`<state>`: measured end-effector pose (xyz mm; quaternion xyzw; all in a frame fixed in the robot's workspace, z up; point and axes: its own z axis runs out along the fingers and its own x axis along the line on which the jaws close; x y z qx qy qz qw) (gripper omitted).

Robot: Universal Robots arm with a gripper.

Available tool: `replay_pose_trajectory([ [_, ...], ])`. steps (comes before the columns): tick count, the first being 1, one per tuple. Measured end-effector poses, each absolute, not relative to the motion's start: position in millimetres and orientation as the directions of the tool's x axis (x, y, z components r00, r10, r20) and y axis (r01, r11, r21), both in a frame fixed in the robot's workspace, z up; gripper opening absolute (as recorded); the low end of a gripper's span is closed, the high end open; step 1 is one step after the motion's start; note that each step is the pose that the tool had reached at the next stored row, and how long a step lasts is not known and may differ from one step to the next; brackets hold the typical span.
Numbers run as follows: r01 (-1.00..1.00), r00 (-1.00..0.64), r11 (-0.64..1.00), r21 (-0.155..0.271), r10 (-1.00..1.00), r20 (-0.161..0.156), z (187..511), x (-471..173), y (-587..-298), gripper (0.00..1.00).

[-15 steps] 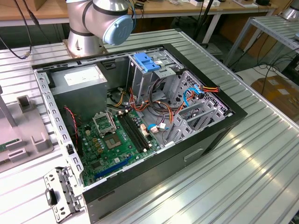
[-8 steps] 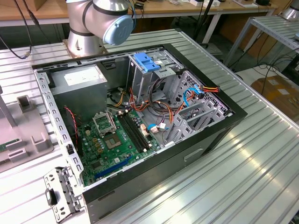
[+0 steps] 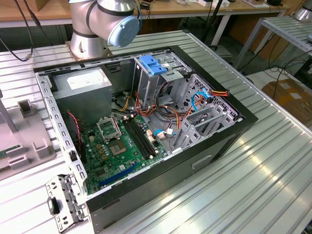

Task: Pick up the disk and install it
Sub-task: 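Pick up the disk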

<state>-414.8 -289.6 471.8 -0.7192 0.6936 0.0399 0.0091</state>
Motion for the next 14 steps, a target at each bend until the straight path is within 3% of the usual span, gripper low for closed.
replay_pose_trajectory([
  [14,-0.998,0.035,-0.038,0.042,-0.997,-0.07,471.8,-409.9,-293.3,0.37],
])
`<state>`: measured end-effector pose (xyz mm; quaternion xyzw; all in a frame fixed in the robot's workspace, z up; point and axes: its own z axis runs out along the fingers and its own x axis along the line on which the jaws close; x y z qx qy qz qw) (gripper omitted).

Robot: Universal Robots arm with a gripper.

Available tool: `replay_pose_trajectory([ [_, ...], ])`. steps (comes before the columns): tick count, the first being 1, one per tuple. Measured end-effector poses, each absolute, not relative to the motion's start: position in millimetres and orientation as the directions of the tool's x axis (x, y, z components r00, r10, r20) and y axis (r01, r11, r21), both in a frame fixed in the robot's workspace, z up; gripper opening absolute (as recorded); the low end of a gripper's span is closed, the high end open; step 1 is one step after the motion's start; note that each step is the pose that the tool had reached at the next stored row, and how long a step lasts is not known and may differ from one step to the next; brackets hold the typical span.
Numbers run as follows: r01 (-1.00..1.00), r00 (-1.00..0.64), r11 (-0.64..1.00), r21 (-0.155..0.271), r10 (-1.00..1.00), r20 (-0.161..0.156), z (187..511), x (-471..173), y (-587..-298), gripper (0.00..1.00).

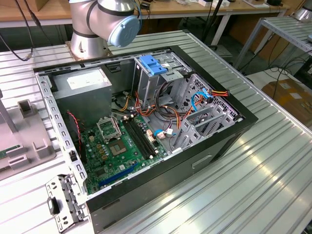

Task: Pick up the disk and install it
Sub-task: 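Pick up the disk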

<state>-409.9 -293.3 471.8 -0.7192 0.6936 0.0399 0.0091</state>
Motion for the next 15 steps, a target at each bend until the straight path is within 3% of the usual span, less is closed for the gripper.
replay_pose_trajectory([
  [15,-0.998,0.035,-0.038,0.042,-0.997,-0.07,471.8,-402.4,-295.1,0.37],
])
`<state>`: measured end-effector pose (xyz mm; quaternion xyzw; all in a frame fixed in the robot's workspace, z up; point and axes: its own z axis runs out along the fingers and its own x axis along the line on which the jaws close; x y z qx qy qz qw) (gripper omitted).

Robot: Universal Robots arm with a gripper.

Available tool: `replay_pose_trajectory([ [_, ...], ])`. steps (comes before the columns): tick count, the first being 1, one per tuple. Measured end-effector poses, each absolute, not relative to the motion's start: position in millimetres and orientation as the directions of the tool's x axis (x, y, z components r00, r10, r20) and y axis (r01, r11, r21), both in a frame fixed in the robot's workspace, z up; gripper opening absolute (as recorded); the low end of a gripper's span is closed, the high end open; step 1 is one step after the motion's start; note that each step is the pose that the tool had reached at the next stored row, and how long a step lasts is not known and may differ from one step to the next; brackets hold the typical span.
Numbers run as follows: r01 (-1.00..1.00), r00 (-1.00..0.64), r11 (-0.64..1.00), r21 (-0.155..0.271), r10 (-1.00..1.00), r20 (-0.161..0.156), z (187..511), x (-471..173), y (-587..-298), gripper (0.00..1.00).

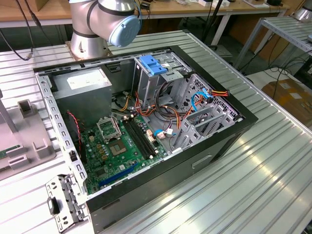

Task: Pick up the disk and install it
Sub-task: 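Pick up the disk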

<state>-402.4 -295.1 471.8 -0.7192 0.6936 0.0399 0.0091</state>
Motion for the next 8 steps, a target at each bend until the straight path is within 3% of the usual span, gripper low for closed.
replay_pose_trajectory([
  [8,-0.998,0.035,-0.038,0.042,-0.997,-0.07,471.8,-398.2,-295.5,0.37],
])
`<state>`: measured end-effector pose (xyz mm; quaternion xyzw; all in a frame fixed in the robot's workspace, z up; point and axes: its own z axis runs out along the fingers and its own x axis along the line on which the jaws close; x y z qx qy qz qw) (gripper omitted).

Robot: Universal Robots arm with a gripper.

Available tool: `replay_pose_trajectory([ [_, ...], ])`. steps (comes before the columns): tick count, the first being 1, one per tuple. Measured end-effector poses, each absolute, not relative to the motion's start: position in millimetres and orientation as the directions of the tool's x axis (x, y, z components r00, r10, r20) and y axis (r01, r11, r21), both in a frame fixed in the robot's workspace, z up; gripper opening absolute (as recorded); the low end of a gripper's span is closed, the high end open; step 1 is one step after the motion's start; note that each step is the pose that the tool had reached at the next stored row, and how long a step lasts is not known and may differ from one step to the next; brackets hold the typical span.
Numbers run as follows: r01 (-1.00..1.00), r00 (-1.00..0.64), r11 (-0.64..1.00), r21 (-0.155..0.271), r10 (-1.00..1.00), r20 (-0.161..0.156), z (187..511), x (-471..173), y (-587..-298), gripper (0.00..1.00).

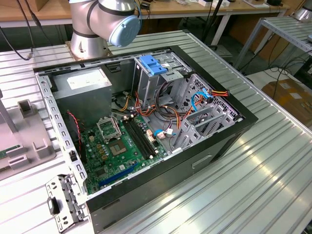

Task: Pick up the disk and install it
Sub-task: 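Pick up the disk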

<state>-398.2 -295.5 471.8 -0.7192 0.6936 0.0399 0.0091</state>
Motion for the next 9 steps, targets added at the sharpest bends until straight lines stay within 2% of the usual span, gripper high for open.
replay_pose_trajectory([
  [9,-0.998,0.035,-0.038,0.042,-0.997,-0.07,471.8,-389.0,-296.3,0.37],
])
